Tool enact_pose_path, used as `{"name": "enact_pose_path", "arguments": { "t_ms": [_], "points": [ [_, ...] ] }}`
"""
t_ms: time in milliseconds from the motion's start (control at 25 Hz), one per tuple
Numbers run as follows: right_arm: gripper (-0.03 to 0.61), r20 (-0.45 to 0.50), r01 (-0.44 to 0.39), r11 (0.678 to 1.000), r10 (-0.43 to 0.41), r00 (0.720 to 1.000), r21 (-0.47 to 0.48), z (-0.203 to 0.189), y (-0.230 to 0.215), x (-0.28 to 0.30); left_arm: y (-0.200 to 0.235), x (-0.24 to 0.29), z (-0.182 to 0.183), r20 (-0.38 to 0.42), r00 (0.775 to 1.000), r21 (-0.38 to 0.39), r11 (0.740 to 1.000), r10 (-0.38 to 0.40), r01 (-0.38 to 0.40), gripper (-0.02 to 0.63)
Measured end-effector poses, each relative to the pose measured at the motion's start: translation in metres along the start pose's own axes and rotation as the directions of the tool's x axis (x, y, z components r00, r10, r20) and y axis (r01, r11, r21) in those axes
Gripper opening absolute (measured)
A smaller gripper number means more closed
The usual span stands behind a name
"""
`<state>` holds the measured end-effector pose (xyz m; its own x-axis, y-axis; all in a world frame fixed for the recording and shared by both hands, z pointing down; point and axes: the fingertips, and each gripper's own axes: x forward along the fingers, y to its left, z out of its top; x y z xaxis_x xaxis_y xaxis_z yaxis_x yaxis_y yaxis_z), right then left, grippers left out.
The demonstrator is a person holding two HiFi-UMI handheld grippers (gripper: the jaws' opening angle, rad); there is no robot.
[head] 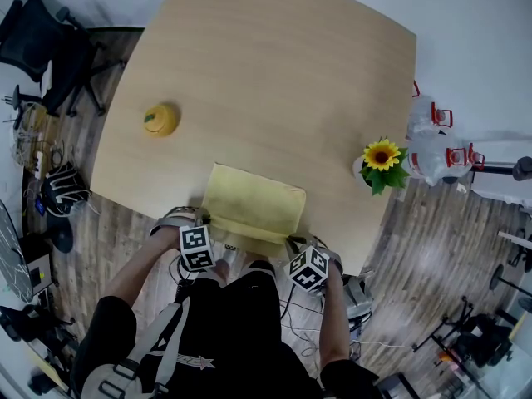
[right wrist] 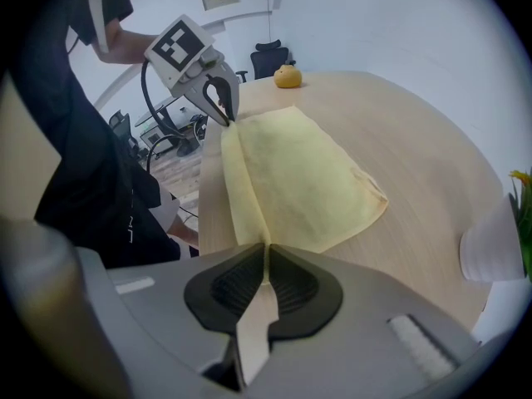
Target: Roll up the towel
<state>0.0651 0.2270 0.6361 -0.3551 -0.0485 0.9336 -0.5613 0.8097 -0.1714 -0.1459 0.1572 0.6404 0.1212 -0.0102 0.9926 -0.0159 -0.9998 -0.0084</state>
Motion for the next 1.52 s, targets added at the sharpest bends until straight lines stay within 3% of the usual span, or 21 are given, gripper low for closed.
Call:
{"name": "enact_pose_path", "arguments": {
  "t_ms": [560, 760, 840, 920, 1160, 1520],
  "points": [
    [0.025, 0.001, 0.011, 1.0, -0.011, 1.0, 0.02, -0.003, -0.005, 0.01, 0.004, 0.01, 0.0, -0.002, 1.0, 0.01, 1.0, -0.024, 0.024, 0.045],
    [0.037, 0.021, 0.051, 0.999, -0.051, 0.998, 0.016, -0.001, -0.007, 0.008, 0.007, 0.009, 0.002, 0.0, 1.0, 0.0, 1.0, 0.012, -0.012, 0.062],
    [0.099, 0.038, 0.072, 0.997, -0.073, 0.997, 0.017, 0.001, -0.009, 0.005, 0.01, 0.006, 0.003, 0.008, 1.0, -0.017, 0.999, 0.03, -0.03, 0.108],
    [0.117, 0.051, 0.101, 0.995, -0.101, 0.994, 0.015, 0.002, -0.01, 0.001, 0.013, 0.002, 0.003, 0.019, 0.999, -0.032, 0.998, 0.045, -0.045, 0.158],
    [0.123, 0.072, 0.164, 0.986, -0.164, 0.984, 0.009, 0.005, -0.009, -0.011, 0.015, -0.013, -0.001, 0.037, 0.995, -0.043, 0.995, 0.092, -0.09, 0.164],
    [0.122, 0.094, 0.19, 0.982, -0.188, 0.978, -0.014, 0.011, 0.009, -0.022, 0.0, -0.026, -0.001, 0.067, 0.991, -0.034, 0.993, 0.114, -0.112, 0.164]
  ]
}}
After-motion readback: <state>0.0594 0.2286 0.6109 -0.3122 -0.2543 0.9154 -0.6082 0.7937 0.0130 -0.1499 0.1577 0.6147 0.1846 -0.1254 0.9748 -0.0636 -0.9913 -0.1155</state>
